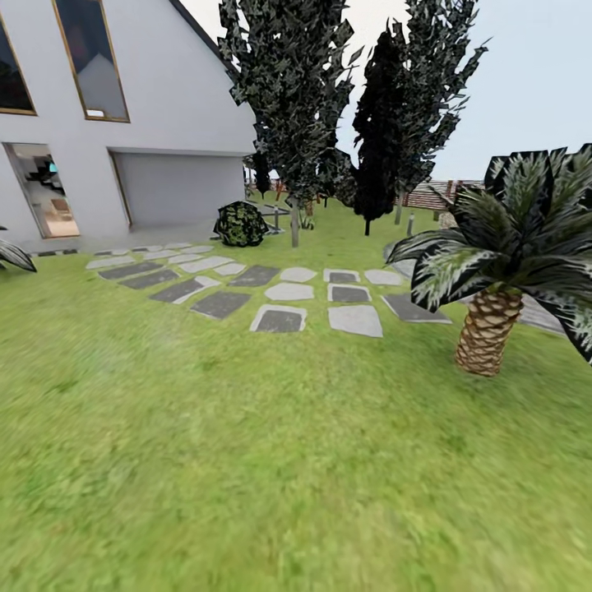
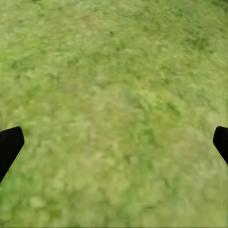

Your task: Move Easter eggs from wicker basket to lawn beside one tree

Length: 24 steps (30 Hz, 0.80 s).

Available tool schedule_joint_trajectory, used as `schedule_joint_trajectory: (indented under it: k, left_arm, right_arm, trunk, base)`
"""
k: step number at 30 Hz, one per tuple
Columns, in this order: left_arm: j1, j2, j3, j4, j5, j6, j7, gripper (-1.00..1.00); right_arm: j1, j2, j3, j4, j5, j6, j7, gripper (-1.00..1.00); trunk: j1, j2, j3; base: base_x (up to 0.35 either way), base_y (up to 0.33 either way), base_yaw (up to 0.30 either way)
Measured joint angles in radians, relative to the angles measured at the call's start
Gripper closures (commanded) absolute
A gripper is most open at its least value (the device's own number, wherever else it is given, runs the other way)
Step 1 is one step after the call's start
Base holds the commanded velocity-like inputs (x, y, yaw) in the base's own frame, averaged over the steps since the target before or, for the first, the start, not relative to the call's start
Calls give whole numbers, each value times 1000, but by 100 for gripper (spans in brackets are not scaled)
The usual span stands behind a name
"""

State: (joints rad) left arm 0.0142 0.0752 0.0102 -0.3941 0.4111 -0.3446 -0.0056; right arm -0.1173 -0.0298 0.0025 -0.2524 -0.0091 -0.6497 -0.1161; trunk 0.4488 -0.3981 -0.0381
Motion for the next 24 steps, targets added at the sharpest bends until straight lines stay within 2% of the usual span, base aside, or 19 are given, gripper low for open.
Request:
schedule_joint_trajectory:
  k: [15,24]
  left_arm:
    - [0,0,0,0,0,0,0,-100]
    - [1,0,0,0,0,0,0,-100]
  right_arm:
    - [0,-1,0,0,4,-1,0,-100]
    - [0,-1,0,3,2,-1,0,-100]
  trunk:
    - [0,0,0]
    - [0,0,0]
  base:
    - [316,184,0]
    - [327,45,0]
